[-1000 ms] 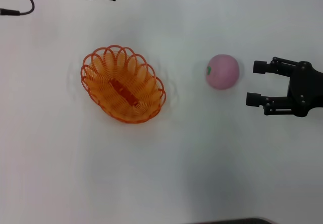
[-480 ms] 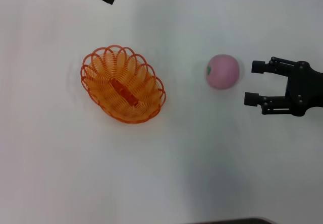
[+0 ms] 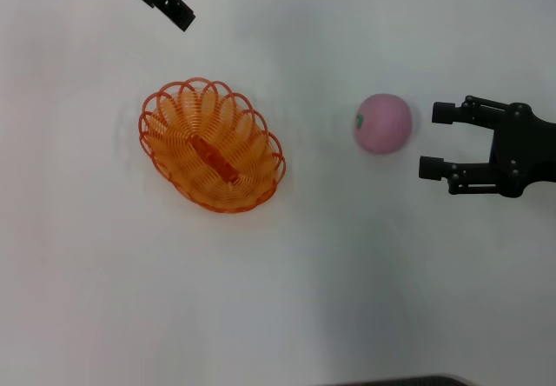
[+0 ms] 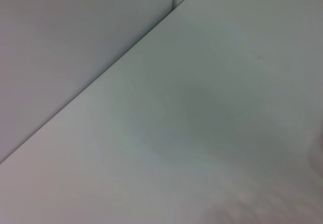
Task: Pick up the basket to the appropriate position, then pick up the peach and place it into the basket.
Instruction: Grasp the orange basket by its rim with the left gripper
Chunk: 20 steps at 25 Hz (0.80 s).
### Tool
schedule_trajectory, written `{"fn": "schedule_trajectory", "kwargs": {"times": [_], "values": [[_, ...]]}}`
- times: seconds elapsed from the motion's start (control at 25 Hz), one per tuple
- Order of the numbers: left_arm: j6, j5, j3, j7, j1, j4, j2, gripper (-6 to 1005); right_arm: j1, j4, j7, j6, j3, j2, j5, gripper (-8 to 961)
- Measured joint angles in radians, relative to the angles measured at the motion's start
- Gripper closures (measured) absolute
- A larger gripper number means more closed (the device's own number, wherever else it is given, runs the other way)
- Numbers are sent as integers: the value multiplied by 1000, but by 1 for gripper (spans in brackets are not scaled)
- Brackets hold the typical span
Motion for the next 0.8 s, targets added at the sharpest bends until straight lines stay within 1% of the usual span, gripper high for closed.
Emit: {"fn": "schedule_trajectory", "kwargs": {"times": [0.2, 0.48, 0.64, 0.68, 0.8], "values": [[-1, 9, 9, -12, -7, -1, 2, 186, 1, 0, 0, 0, 0, 0, 0, 14], [-4, 27, 25, -17, -9, -3, -2, 186, 1, 0, 0, 0, 0, 1, 0, 14], [5, 28, 30, -17, -10, -12, 3, 186, 1, 1, 0, 0, 0, 1, 0, 14], [17, 28, 32, -17, -15, -22, 8, 186, 1, 1, 0, 0, 0, 1, 0, 14], [28, 29, 38, -18, -21, -33, 14, 186, 1, 1, 0, 0, 0, 2, 0, 14]]}}
